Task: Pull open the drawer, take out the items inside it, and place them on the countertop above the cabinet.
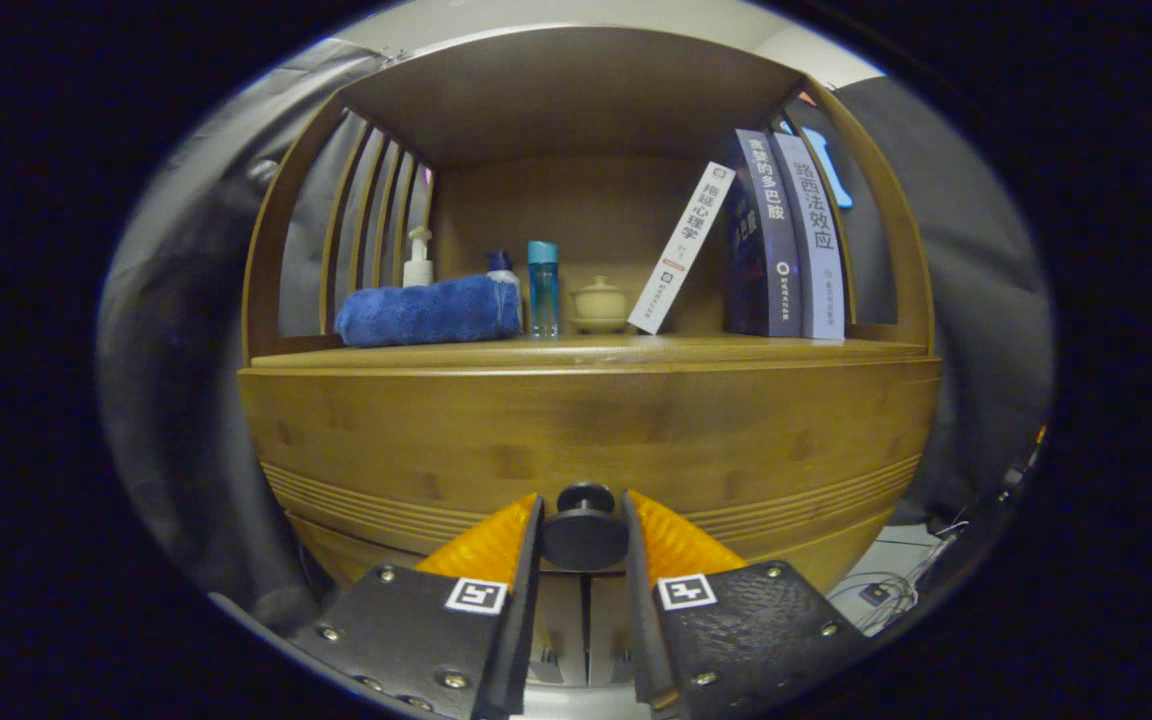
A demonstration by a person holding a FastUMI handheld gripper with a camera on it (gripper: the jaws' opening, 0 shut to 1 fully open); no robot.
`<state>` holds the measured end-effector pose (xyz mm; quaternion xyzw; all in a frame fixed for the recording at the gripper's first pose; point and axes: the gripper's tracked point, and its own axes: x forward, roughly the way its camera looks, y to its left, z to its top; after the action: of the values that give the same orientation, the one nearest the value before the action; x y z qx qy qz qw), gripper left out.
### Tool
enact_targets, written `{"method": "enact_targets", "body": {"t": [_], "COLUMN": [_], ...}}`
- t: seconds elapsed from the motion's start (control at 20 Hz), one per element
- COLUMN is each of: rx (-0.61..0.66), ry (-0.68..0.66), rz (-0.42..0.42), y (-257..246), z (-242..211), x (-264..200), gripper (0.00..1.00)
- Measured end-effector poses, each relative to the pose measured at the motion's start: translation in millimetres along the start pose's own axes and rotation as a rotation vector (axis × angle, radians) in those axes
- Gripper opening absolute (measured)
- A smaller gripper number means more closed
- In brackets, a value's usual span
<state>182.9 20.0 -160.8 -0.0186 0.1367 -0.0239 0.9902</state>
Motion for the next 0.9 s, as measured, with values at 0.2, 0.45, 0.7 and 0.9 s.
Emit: {"method": "enact_targets", "body": {"t": [0.2, 0.45, 0.7, 0.9], "rx": [0.016, 0.006, 0.012, -0.009], "ry": [0.036, 0.051, 0.061, 0.063], "rz": [0.005, -0.003, 0.005, 0.015], "y": [-1.1, 2.7, 4.9, 6.1], "z": [-1.1, -6.6, -9.6, -12.0], "x": [-15.4, -46.1, -72.8, -95.2], "gripper": [0.32, 0.31, 0.31, 0.31]}}
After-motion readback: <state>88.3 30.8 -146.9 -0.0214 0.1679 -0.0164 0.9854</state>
